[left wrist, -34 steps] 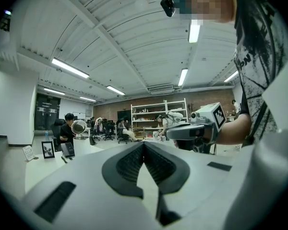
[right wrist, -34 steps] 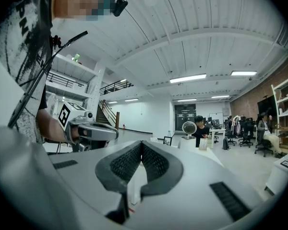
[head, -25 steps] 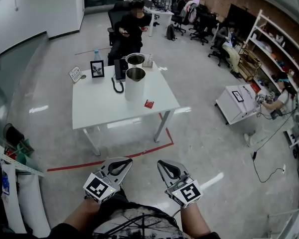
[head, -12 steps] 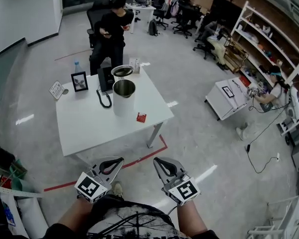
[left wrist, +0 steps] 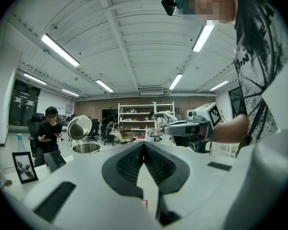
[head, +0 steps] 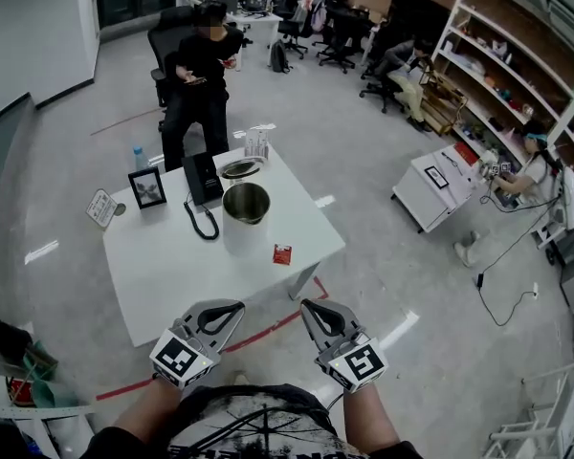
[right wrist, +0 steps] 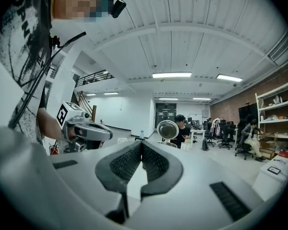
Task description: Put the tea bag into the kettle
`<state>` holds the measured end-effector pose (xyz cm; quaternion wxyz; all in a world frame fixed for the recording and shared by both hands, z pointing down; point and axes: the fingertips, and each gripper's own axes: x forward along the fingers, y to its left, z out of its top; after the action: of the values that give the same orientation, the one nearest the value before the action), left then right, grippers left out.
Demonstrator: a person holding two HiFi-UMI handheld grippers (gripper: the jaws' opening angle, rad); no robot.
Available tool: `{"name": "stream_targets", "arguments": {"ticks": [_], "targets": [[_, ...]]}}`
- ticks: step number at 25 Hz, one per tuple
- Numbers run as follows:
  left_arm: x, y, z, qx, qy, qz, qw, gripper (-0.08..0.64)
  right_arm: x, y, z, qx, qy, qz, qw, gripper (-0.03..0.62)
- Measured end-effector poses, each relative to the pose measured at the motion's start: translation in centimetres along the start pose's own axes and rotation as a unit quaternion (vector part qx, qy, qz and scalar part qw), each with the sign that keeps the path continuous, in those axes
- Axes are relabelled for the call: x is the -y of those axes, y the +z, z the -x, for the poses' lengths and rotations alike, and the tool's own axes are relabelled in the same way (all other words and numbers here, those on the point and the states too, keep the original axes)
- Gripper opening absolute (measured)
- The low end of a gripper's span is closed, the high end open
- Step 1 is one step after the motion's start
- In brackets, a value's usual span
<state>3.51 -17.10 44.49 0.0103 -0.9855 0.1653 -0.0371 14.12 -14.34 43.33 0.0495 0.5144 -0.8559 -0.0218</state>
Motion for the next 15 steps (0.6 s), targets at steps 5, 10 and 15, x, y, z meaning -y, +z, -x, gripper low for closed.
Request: {"name": "stream_targets", "arguments": {"ticks": [5,10,15], "targets": [[-2.4,0.1,-0.7,0.002,-0.015,-0.001,0.9999,0.008,0.7,0.2,-2.2,-0.004,-0.003,0.003,1.000,0.011],[-4.0,-0.8,-1.7,-0.004,-0.020,0.011,0.9997,0.009,0.9,0.9,-3.7,0.013,0.017,-0.005,1.000,0.011],[-5.7,-1.7,-3.3,-0.015,-0.019,0.014,0.9996,0.008,2.8,0.6,-5.3,0.015,0.029,-0.026,0.999,0.011]]}}
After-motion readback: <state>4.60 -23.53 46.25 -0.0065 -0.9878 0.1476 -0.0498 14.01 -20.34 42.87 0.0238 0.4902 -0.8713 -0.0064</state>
